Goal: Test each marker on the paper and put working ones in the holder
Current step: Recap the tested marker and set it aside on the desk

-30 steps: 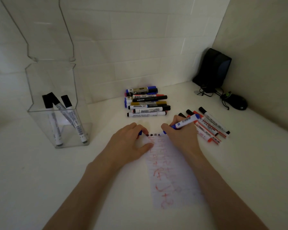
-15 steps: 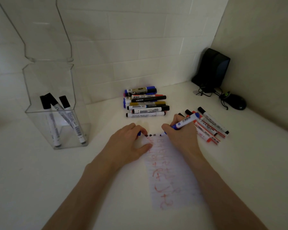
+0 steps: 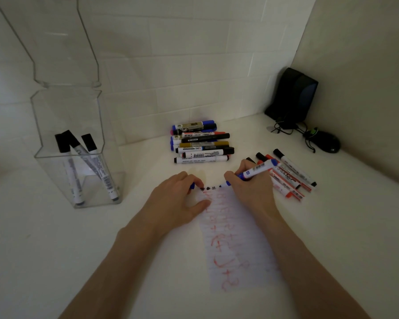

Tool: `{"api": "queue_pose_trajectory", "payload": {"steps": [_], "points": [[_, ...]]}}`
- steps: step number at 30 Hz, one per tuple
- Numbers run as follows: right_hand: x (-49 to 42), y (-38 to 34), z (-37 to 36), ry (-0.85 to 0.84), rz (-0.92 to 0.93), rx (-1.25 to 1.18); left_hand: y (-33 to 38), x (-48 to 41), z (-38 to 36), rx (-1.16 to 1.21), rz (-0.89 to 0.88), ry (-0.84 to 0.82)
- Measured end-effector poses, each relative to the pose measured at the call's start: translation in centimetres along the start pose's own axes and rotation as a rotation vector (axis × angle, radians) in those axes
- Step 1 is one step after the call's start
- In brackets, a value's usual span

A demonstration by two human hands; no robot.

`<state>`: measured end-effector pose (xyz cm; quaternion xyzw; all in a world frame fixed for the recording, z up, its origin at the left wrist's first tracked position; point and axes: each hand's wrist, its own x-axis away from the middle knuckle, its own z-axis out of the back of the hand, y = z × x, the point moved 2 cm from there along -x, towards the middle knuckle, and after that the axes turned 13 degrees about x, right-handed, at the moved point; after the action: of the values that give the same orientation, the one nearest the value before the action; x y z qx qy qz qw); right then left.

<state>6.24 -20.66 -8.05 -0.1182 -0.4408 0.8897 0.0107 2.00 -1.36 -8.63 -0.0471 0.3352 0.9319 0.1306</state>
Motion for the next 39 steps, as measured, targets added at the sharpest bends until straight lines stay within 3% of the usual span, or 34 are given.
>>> {"api": "queue_pose_trajectory", "payload": {"steps": [7,12,17,34,39], "points": [[-0.2,-0.2,0.5,0.041,-0.121,-0.067,0.1,0.1,0.1,0.023,0.007,-0.017],[-0.3,-0.9,1.6,0.056,-0.11,-0.212,-0.1,0.1,0.7,0.3,-0.108,0.126],[0.2,-1.7,1.9,-0.102,-0.145,-0.367,0.1,-0.2,1.1,0.57,0.032,0.224],[0.8,-2.5,1.8,-0.228,-0.104,-0.453,0.1,-0.5,1.2,0.666,-0.034,0.205],[1.6,-3.5,1.7,-0.367,-0.086,-0.399,0.4,-0.3,1.3,0.642,-0.062,0.217]]}}
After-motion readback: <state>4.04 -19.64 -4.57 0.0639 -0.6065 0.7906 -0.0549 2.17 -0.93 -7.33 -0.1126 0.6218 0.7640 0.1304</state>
